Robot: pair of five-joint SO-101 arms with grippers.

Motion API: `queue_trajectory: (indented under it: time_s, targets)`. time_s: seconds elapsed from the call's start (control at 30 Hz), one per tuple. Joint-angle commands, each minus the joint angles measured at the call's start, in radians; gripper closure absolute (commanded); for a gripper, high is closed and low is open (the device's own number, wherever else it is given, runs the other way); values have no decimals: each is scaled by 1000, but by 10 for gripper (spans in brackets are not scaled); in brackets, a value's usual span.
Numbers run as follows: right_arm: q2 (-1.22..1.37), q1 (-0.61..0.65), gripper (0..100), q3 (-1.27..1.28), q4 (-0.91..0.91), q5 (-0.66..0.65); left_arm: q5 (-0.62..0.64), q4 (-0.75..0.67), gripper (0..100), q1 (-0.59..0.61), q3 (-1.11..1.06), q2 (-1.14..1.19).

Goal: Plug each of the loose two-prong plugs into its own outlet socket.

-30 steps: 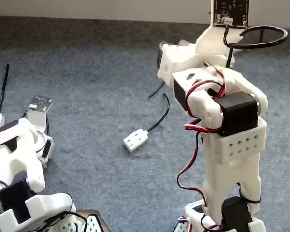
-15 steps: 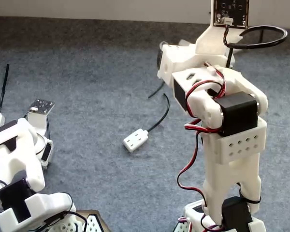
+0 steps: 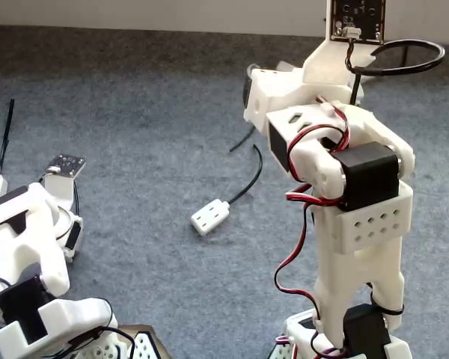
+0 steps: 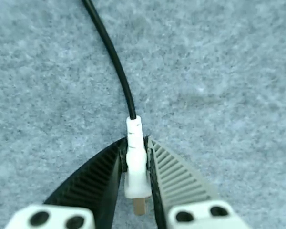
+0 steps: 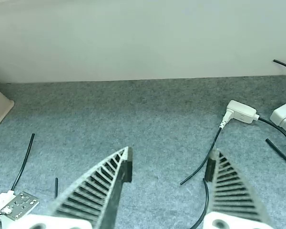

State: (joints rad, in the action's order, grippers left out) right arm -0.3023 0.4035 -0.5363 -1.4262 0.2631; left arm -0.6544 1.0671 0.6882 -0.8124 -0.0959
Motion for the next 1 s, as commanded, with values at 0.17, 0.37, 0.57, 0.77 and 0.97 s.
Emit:
queue_trajectory:
  time_s: [0.17, 0.37, 0.57, 0.77, 0.97]
  targets:
    - [-35, 8, 748, -27, 21, -12, 34, 54, 994, -162, 137, -2]
    - [-28, -44, 748, -33, 22, -12, 258, 161, 994, -386, 467, -4]
    - [-27, -133, 748, -28, 73, -12, 446, 331, 994, -553, 829, -8]
    - [16, -133, 748, -27, 77, -3, 615, 368, 994, -742, 1024, -188]
    - [160, -137, 748, -39, 97, -3, 825, 212, 994, -888, 811, -464]
